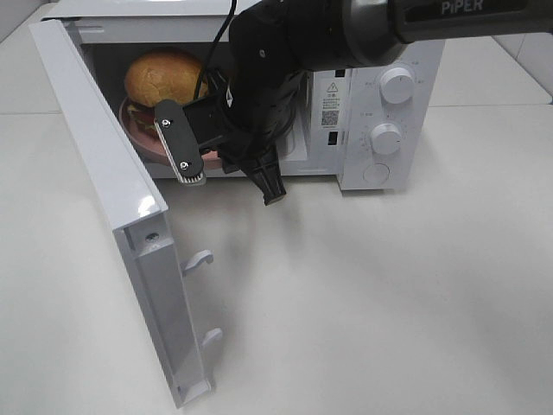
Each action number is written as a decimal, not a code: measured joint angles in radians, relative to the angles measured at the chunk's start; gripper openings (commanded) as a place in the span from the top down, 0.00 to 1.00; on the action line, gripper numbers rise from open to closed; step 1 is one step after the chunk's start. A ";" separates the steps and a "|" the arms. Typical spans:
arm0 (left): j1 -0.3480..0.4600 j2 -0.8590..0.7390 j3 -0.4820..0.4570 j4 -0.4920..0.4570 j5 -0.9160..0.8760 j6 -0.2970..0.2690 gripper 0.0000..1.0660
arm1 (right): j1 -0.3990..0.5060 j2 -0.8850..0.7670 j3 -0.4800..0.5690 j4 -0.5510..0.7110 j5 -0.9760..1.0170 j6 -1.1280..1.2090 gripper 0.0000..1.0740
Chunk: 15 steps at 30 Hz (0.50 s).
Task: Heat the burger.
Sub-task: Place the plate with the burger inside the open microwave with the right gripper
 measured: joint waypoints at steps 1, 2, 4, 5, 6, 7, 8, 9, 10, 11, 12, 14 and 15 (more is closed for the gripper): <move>0.000 0.000 0.000 0.000 0.000 0.000 0.06 | 0.000 0.000 0.000 0.000 0.000 0.000 1.00; 0.000 0.000 0.000 0.000 0.000 0.000 0.06 | 0.000 0.018 -0.021 0.000 0.010 0.000 1.00; 0.000 0.000 0.000 0.000 0.000 0.000 0.06 | 0.000 0.028 -0.035 0.000 0.019 0.000 1.00; 0.000 0.000 0.000 0.000 0.000 0.000 0.06 | -0.004 0.042 -0.054 0.001 0.028 0.000 1.00; 0.000 0.000 0.000 0.000 0.000 0.000 0.06 | -0.007 0.052 -0.065 0.001 0.031 0.000 1.00; 0.000 0.000 0.000 0.000 0.000 0.000 0.06 | -0.007 0.052 -0.065 0.001 0.031 0.000 1.00; 0.000 0.000 0.000 0.000 0.000 0.000 0.06 | -0.013 0.066 -0.085 0.001 0.037 0.000 1.00; 0.000 0.000 0.000 0.000 0.000 0.000 0.06 | -0.013 0.066 -0.085 0.001 0.037 0.000 1.00; 0.000 0.000 0.000 0.000 0.000 0.000 0.06 | -0.021 0.080 -0.101 0.001 0.045 0.000 1.00; 0.000 0.000 0.000 0.000 0.000 0.000 0.06 | -0.026 0.085 -0.112 0.001 0.053 0.001 1.00; 0.000 0.000 0.000 0.000 0.000 0.000 0.06 | -0.026 0.085 -0.112 0.001 0.053 0.001 1.00; 0.000 0.000 0.000 0.000 0.000 0.000 0.06 | -0.040 0.108 -0.147 0.000 0.073 0.004 1.00; 0.000 0.000 0.000 0.000 0.000 0.000 0.06 | -0.040 0.108 -0.147 0.000 0.073 0.004 1.00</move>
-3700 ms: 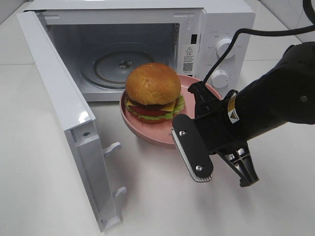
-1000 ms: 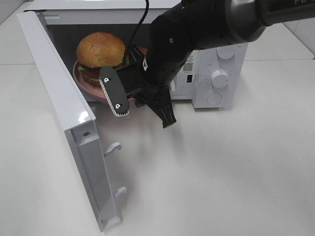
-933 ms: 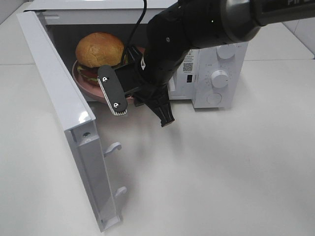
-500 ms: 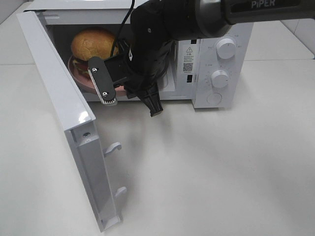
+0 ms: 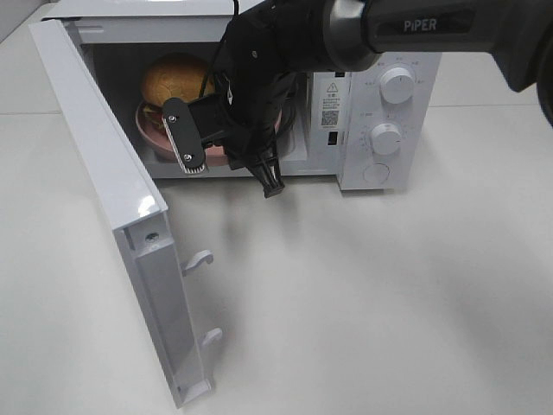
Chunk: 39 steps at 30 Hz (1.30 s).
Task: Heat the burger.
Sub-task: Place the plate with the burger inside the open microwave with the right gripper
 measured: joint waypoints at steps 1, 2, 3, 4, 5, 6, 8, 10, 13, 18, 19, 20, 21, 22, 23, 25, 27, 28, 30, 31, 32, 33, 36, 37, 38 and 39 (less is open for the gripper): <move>0.000 0.000 0.000 0.000 0.000 0.000 0.06 | -0.006 0.014 -0.025 -0.001 0.009 0.003 1.00; 0.000 0.000 0.000 0.000 0.000 0.000 0.06 | -0.006 0.014 -0.025 -0.001 0.009 0.003 1.00; 0.000 0.000 0.000 0.000 0.000 0.000 0.06 | -0.011 0.030 -0.057 -0.002 0.021 0.005 1.00; 0.000 0.000 0.000 0.000 0.000 0.000 0.06 | -0.013 0.038 -0.073 0.000 0.027 0.008 1.00; 0.000 0.000 0.000 0.000 0.000 0.000 0.06 | -0.013 0.038 -0.073 0.000 0.027 0.008 1.00; 0.000 0.000 0.000 0.000 0.000 0.000 0.06 | -0.017 0.056 -0.102 0.002 0.035 0.008 1.00; 0.000 0.000 0.000 0.000 0.000 0.000 0.06 | -0.019 0.070 -0.127 0.002 0.042 0.008 1.00; 0.000 0.000 0.000 0.000 0.000 0.000 0.06 | -0.019 0.075 -0.139 0.001 0.045 0.009 1.00; 0.000 0.000 0.000 0.000 0.000 0.000 0.06 | -0.019 0.101 -0.186 0.003 0.050 0.009 1.00; 0.000 0.000 0.000 0.000 0.000 0.000 0.06 | -0.019 0.134 -0.238 0.003 0.050 0.009 1.00; 0.000 0.000 0.000 0.000 0.000 0.000 0.06 | -0.019 0.141 -0.248 0.003 0.050 0.009 1.00; 0.000 0.000 0.000 0.000 0.000 0.000 0.06 | -0.019 0.141 -0.248 0.003 0.050 0.009 1.00; 0.000 0.000 0.000 0.000 0.000 0.000 0.06 | -0.019 0.152 -0.264 0.003 0.052 0.009 1.00; 0.000 0.000 0.000 0.000 0.000 0.000 0.06 | -0.019 0.155 -0.270 0.003 0.052 0.009 1.00; 0.000 0.000 0.000 0.000 0.000 0.000 0.06 | -0.019 0.155 -0.270 0.003 0.052 0.009 1.00; 0.000 0.000 0.000 0.000 0.000 0.000 0.06 | -0.022 0.166 -0.288 0.004 0.052 0.009 1.00; 0.000 0.000 0.000 0.000 0.000 0.000 0.06 | -0.024 0.168 -0.289 0.004 0.052 0.009 1.00; 0.000 0.000 0.000 0.000 0.000 0.000 0.06 | -0.024 0.168 -0.289 0.004 0.052 0.009 1.00; 0.000 0.000 0.000 0.000 0.000 0.000 0.06 | -0.030 0.171 -0.290 0.004 0.052 0.009 1.00; 0.000 0.000 0.000 0.000 0.000 0.000 0.06 | -0.030 0.171 -0.290 0.004 0.052 0.009 1.00; 0.000 0.000 0.000 0.000 0.000 0.000 0.06 | -0.037 0.173 -0.290 0.004 0.052 0.009 1.00; 0.000 0.000 0.000 0.000 0.000 0.000 0.06 | -0.043 0.174 -0.290 0.003 0.052 0.009 1.00; 0.000 0.000 0.000 0.000 0.000 0.000 0.06 | -0.046 0.174 -0.290 0.003 0.052 0.009 1.00; 0.000 0.000 0.000 0.000 0.000 0.000 0.06 | -0.052 0.174 -0.290 0.003 0.052 0.008 1.00; 0.000 0.000 0.000 0.000 0.000 0.000 0.06 | -0.057 0.174 -0.290 0.003 0.051 0.008 1.00; 0.000 0.000 0.000 0.000 0.000 0.000 0.06 | -0.057 0.174 -0.290 0.003 0.051 0.008 1.00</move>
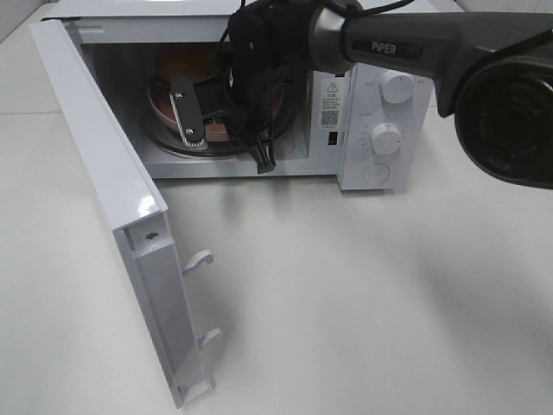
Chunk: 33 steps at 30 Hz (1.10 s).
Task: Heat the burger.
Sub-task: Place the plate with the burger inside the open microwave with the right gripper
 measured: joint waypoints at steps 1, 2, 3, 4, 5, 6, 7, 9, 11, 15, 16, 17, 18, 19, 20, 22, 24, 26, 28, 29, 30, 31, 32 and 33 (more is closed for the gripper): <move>0.000 0.000 0.000 0.000 0.000 0.000 0.06 | -0.003 0.000 0.000 0.000 0.000 0.000 1.00; 0.000 0.000 0.000 0.000 0.000 0.000 0.06 | -0.008 0.000 0.000 0.000 0.000 -0.001 1.00; 0.000 0.000 0.000 0.000 0.000 0.000 0.06 | -0.008 0.000 0.000 0.000 0.000 -0.001 1.00; 0.000 0.000 0.000 0.000 0.000 0.000 0.06 | -0.009 0.000 0.000 0.000 0.000 -0.001 1.00; 0.000 0.000 0.000 0.000 0.000 0.000 0.06 | -0.010 0.000 0.000 0.000 -0.002 -0.004 1.00; 0.000 0.000 0.000 0.000 0.000 0.000 0.06 | -0.010 0.000 0.000 0.000 -0.002 -0.004 1.00; 0.000 0.000 0.000 0.000 0.000 0.000 0.06 | -0.010 0.000 0.000 0.000 -0.003 -0.007 1.00; 0.000 0.000 0.000 0.000 0.000 0.000 0.06 | -0.010 0.001 0.000 0.000 -0.004 -0.008 1.00; 0.000 0.000 0.000 0.000 0.000 0.000 0.06 | -0.010 0.012 -0.007 0.000 -0.009 -0.008 1.00; 0.000 0.000 0.000 0.000 0.000 0.000 0.06 | -0.010 0.047 -0.049 0.002 -0.008 -0.008 1.00; 0.000 0.000 0.000 0.000 0.000 0.000 0.06 | -0.010 0.047 -0.049 0.002 -0.008 -0.008 1.00; 0.000 0.000 0.000 0.000 0.000 0.000 0.06 | -0.010 0.049 -0.055 0.000 -0.008 -0.007 1.00; 0.000 0.000 0.000 0.000 0.000 0.000 0.06 | -0.010 0.049 -0.058 0.003 -0.003 -0.006 1.00; 0.000 0.000 0.000 0.000 0.000 0.000 0.06 | -0.010 0.049 -0.058 0.003 -0.003 -0.006 1.00; 0.000 0.000 0.000 0.000 0.000 0.000 0.06 | -0.010 0.049 -0.058 0.009 -0.003 -0.006 1.00; 0.000 0.000 0.000 0.000 0.000 0.000 0.06 | -0.008 0.049 -0.058 0.012 -0.003 -0.005 1.00; 0.000 0.000 0.000 0.000 0.000 0.000 0.06 | -0.007 0.049 -0.058 0.014 -0.003 -0.004 1.00; 0.000 0.000 0.000 0.000 0.000 0.000 0.06 | -0.005 0.049 -0.058 0.022 -0.001 -0.004 1.00; 0.000 0.000 0.000 0.000 0.000 0.000 0.06 | -0.005 0.049 -0.058 0.024 -0.001 -0.004 1.00; 0.000 0.000 0.000 0.000 0.000 0.000 0.06 | -0.005 0.049 -0.058 0.024 -0.001 -0.004 1.00; 0.000 0.000 0.000 0.000 0.000 0.000 0.06 | -0.005 0.049 -0.058 0.024 -0.001 -0.004 1.00; 0.000 0.000 0.000 0.000 0.000 0.000 0.06 | -0.005 0.049 -0.058 0.025 -0.001 -0.003 1.00; 0.000 0.000 0.000 0.000 0.000 0.000 0.06 | -0.005 0.049 -0.058 0.025 -0.001 -0.003 1.00; 0.000 0.000 0.000 0.000 0.000 0.000 0.06 | -0.005 0.049 -0.058 0.027 -0.001 0.002 1.00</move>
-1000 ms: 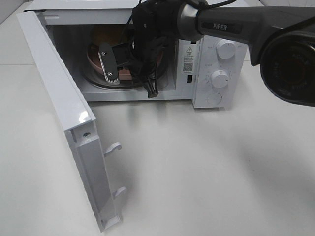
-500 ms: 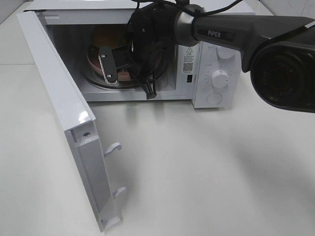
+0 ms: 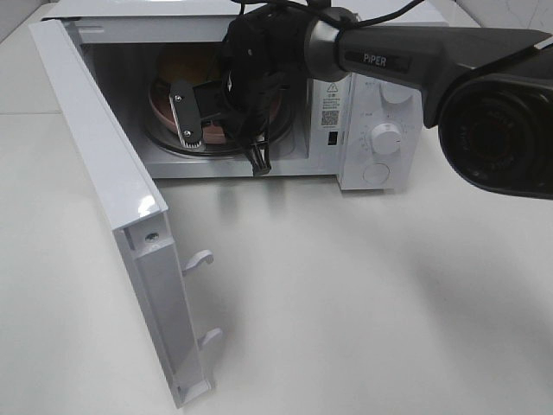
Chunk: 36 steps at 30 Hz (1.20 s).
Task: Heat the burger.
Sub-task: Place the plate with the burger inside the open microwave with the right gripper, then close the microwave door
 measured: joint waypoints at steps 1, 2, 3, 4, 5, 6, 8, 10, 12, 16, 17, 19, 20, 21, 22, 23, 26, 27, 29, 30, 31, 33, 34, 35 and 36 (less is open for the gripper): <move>0.000 0.000 0.000 0.000 0.000 0.000 0.06 | 0.000 0.000 0.000 0.000 0.000 0.003 1.00; 0.000 0.000 0.000 0.000 0.000 0.000 0.06 | 0.000 0.000 0.000 0.000 0.000 0.003 1.00; 0.000 0.000 0.000 0.000 0.000 0.000 0.06 | 0.001 0.000 0.000 0.000 0.000 0.015 0.99; 0.000 0.000 0.000 0.000 0.000 0.000 0.06 | 0.001 0.000 0.000 0.000 0.000 0.015 0.99; 0.000 0.000 0.000 0.000 0.000 0.000 0.06 | 0.002 0.000 0.000 0.000 0.000 0.018 0.98; 0.000 0.000 0.000 0.000 0.000 0.000 0.06 | 0.002 0.000 0.000 0.002 0.000 0.021 0.95; 0.000 0.000 0.000 0.000 0.000 0.000 0.06 | 0.003 0.000 -0.001 0.004 -0.001 0.021 0.92; 0.000 0.000 0.000 0.000 0.000 0.000 0.06 | 0.004 0.000 -0.004 0.004 -0.002 0.021 0.89; 0.000 0.000 0.000 0.000 0.000 0.000 0.06 | 0.005 0.000 -0.008 0.005 -0.010 0.021 0.85; 0.000 0.000 0.000 0.000 0.000 0.000 0.06 | 0.007 -0.003 -0.011 0.008 -0.034 0.021 0.71; 0.000 0.000 0.000 0.000 0.000 0.000 0.06 | 0.007 -0.003 -0.011 0.008 -0.034 0.021 0.71; 0.000 0.000 0.000 0.000 0.000 0.000 0.06 | 0.008 -0.003 -0.015 0.008 -0.030 0.023 0.63; 0.000 0.000 0.000 0.000 0.000 0.000 0.06 | 0.008 -0.003 -0.015 0.008 -0.030 0.023 0.63; 0.000 0.000 0.000 0.000 0.000 0.000 0.06 | 0.008 -0.004 -0.015 0.008 -0.021 0.023 0.60; 0.000 0.000 0.000 0.000 0.000 0.000 0.06 | 0.008 -0.004 -0.015 0.008 -0.021 0.023 0.60; 0.000 0.000 0.000 0.000 0.000 0.000 0.06 | 0.008 -0.004 -0.019 0.009 -0.012 0.023 0.58; 0.000 0.000 0.000 0.000 0.000 0.000 0.06 | 0.008 -0.008 -0.022 0.009 0.005 0.023 0.57; 0.000 0.000 0.000 0.000 0.000 0.000 0.06 | 0.008 -0.011 -0.023 0.010 0.009 0.023 0.57; 0.000 0.000 0.000 0.000 0.000 0.000 0.06 | 0.008 -0.016 -0.023 0.011 0.027 0.023 0.57; 0.000 0.000 0.000 0.000 0.000 0.000 0.06 | 0.008 -0.016 -0.023 0.011 0.027 0.023 0.57; 0.000 0.000 0.000 0.000 0.000 0.000 0.06 | 0.008 -0.022 -0.023 0.012 0.037 0.023 0.56; 0.000 0.000 0.000 0.000 0.000 0.000 0.06 | 0.008 -0.024 -0.023 0.015 0.043 0.023 0.56; 0.000 0.000 0.000 0.000 0.000 0.000 0.06 | 0.008 -0.028 -0.023 0.021 0.056 0.023 0.55; 0.000 0.000 0.000 0.000 0.000 0.000 0.06 | 0.008 -0.029 -0.023 0.028 0.070 0.023 0.55; 0.000 0.000 0.000 0.000 0.000 0.000 0.06 | 0.008 -0.029 -0.023 0.028 0.070 0.023 0.55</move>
